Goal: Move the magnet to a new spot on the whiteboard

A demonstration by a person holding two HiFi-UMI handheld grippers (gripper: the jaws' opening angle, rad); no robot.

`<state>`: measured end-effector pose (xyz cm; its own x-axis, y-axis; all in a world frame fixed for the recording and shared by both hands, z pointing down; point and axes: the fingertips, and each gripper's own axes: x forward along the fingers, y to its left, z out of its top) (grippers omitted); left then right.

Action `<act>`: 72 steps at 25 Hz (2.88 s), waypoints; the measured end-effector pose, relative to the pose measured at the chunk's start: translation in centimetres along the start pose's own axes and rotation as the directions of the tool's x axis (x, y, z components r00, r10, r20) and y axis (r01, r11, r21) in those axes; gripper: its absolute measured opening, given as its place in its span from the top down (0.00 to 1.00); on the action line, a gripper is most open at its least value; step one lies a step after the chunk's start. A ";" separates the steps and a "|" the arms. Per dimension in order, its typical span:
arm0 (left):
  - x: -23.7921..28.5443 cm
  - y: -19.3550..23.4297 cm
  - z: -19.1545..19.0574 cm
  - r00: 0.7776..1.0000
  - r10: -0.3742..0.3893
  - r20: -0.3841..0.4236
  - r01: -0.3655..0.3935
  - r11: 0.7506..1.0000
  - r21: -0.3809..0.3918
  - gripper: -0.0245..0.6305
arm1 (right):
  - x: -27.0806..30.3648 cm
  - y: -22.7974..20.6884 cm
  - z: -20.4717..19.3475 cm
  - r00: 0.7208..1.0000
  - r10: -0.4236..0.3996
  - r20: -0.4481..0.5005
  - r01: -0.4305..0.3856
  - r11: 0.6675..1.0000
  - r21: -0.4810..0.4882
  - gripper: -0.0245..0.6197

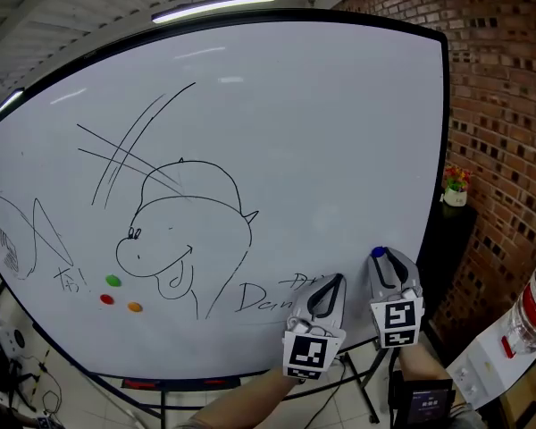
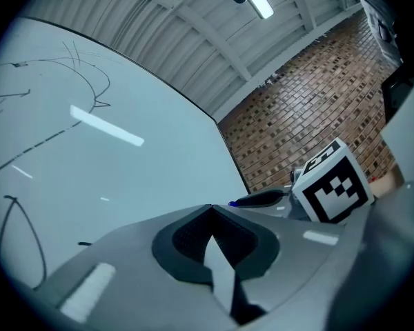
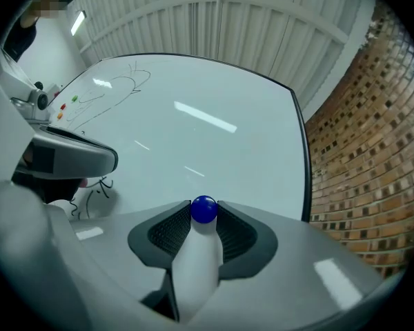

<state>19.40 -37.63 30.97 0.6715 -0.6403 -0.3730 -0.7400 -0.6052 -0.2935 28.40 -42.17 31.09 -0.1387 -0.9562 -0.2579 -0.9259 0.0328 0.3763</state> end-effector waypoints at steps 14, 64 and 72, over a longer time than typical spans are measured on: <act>6.4 -5.0 -1.0 0.997 -0.078 0.028 0.079 0.997 -0.015 0.96 | 0.6 -10.4 -4.4 0.998 -0.062 -0.005 0.061 0.970 0.235 0.77; -7.1 7.1 0.3 0.987 0.151 -0.048 -0.152 0.988 -0.005 0.96 | -3.4 14.5 7.6 0.947 0.261 0.187 -0.286 0.951 0.117 0.95; -18.3 15.6 0.1 0.942 0.314 -0.116 -0.312 0.949 0.042 0.96 | -3.4 28.0 11.7 0.887 0.403 0.227 -0.432 0.897 0.093 0.95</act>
<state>-4.44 -35.31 33.09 0.4044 -0.8484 -0.3417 -0.9133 -0.3552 -0.1991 -1.15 -34.58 32.06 -0.5760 -0.7686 -0.2785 -0.8034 0.4693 0.3665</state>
